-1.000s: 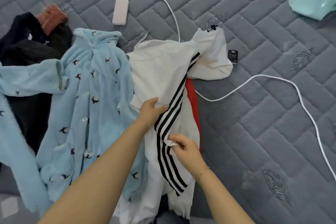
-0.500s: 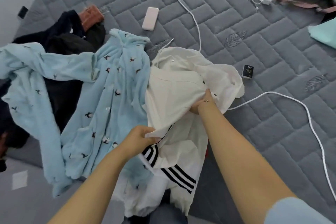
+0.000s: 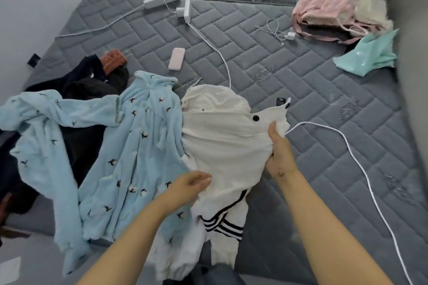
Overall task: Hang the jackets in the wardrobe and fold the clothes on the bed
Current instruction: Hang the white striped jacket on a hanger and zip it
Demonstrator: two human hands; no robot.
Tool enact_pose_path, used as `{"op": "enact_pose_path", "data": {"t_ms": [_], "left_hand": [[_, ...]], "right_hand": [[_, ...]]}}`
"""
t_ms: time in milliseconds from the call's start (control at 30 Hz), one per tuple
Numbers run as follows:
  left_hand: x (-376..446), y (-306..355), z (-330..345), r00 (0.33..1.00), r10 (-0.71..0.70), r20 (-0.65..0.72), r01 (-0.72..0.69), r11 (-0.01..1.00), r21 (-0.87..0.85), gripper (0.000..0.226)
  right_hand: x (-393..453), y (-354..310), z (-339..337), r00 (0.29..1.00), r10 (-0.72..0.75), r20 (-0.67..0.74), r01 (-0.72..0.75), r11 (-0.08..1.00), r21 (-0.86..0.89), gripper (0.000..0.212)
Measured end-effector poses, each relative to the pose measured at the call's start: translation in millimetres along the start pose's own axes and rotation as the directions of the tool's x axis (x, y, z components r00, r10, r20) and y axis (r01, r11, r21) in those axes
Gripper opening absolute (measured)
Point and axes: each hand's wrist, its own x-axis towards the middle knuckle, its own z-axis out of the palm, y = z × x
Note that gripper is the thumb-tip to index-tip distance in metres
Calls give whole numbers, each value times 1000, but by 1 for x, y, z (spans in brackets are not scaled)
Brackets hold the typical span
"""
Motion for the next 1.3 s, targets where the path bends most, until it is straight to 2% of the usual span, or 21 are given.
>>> {"op": "enact_pose_path", "data": {"t_ms": [67,133,233,333,400,467,567,633,700,833,900,967,1067,1167,1233,1300], "left_hand": [[-8,21,-5,983,83,-162,-96,993,-75,17],[-10,42,-13,956,151,-252,-174,982,-74,19],[-29,73,-16,911,269,-314,-301,952,-58,23],[-46,89,-12,888,340,-311,-374,926,-56,27],[-56,94,-5,883,373,-284,-406,912,-66,29],[-65,96,3,881,415,-228,-433,901,-34,31],[-74,89,22,904,427,23,-427,899,97,34],[-80,76,39,919,330,216,-372,907,197,37],[-88,61,57,912,256,320,-327,925,192,34],[-108,42,89,911,209,354,-300,928,223,21],[-118,38,108,917,199,345,-289,928,234,38],[-130,37,131,924,190,330,-273,936,224,45],[-149,41,167,956,193,222,-241,946,216,29],[-176,45,188,963,265,-53,-257,960,114,34],[-201,49,192,912,318,-259,-316,947,52,34],[-230,53,191,840,322,-437,-352,936,13,31]], "right_hand": [[-30,-18,-4,995,2,102,-4,1000,24,48],[-53,-32,-6,986,34,166,-43,998,56,44],[-93,-50,-16,975,-48,219,11,986,165,42],[-132,-56,-21,976,-106,191,60,971,231,38],[-158,-50,-23,962,-153,227,99,968,231,29],[-185,-41,-24,947,-161,279,121,980,155,29],[-211,-33,-34,953,-121,278,103,991,81,33],[-222,-35,-41,959,-133,251,121,991,65,33],[-229,-41,-49,960,-137,243,120,989,83,25],[-234,-57,-65,964,-109,244,89,992,93,16],[-235,-68,-73,960,-108,259,89,992,88,14],[-233,-78,-83,953,-74,294,51,995,85,23],[-231,-91,-100,940,-1,341,-3,1000,13,47],[-234,-109,-107,916,42,399,-38,999,-18,53],[-237,-116,-103,871,72,485,-56,997,-48,63],[-244,-116,-91,816,122,565,-91,992,-84,65]]}}
